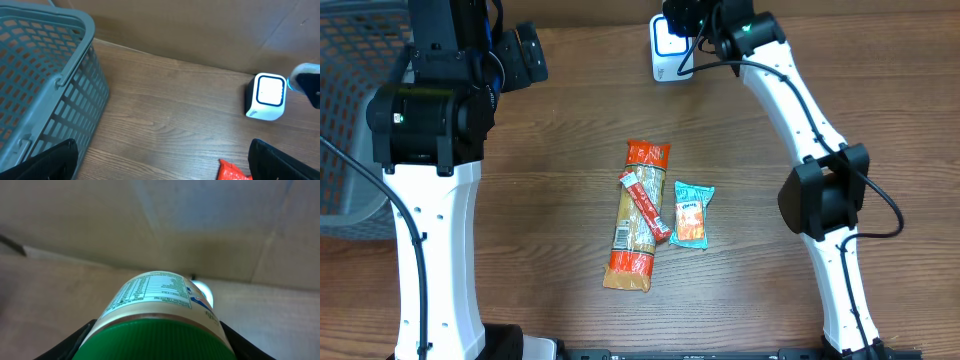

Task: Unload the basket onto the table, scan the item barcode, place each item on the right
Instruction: 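Carry the jar to the white scanner, label facing it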

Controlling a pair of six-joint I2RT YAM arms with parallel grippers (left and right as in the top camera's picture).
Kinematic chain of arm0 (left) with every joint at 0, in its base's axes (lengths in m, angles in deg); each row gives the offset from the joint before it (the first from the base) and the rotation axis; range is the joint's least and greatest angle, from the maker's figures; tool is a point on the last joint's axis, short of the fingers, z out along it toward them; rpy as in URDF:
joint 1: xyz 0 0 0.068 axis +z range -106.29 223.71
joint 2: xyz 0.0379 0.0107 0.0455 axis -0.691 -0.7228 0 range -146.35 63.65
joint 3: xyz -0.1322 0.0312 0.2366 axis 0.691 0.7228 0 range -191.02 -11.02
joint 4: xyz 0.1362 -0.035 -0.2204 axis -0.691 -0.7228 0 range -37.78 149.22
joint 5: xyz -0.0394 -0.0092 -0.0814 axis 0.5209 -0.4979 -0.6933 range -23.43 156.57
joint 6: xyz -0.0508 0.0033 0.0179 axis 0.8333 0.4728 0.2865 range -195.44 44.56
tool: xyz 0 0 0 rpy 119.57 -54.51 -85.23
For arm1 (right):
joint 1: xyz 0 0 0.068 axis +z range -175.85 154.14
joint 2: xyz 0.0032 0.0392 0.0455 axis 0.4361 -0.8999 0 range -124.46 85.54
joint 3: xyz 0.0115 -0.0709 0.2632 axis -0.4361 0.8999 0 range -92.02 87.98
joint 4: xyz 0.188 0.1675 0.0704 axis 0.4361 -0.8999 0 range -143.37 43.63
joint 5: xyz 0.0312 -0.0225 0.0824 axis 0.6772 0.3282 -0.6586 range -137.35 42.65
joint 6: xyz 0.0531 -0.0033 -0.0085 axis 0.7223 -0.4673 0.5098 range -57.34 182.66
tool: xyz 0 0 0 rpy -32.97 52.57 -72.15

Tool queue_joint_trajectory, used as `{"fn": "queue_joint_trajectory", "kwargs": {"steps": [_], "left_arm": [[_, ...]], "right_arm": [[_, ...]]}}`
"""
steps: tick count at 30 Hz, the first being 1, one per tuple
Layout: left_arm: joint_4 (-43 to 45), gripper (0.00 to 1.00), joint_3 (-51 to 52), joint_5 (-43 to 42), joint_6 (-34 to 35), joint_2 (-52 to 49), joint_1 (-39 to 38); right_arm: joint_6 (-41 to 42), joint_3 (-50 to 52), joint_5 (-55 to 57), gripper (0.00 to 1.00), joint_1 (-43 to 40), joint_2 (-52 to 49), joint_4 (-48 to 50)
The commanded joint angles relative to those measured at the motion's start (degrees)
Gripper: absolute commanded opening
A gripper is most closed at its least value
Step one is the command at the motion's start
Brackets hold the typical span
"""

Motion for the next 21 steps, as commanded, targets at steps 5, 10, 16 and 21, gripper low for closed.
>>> {"fn": "queue_joint_trajectory", "kwargs": {"steps": [5,10,16,21], "left_arm": [[0.0,1.0,-0.5,0.6,-1.1,0.2,0.2],[0.0,1.0,-0.5,0.6,-1.1,0.2,0.2],[0.0,1.0,-0.5,0.6,-1.1,0.2,0.2],[0.0,1.0,-0.5,0.6,-1.1,0.2,0.2]], "right_arm": [[1.7,-1.2,5.8,0.04,0.6,-5.5,13.6],[7.1,-0.9,7.7,0.04,0.7,-6.8,18.6],[9.2,-0.9,8.0,0.04,0.7,-8.2,22.6],[9.4,-0.9,9.5,0.04,1.5,-9.9,23.3]]}}
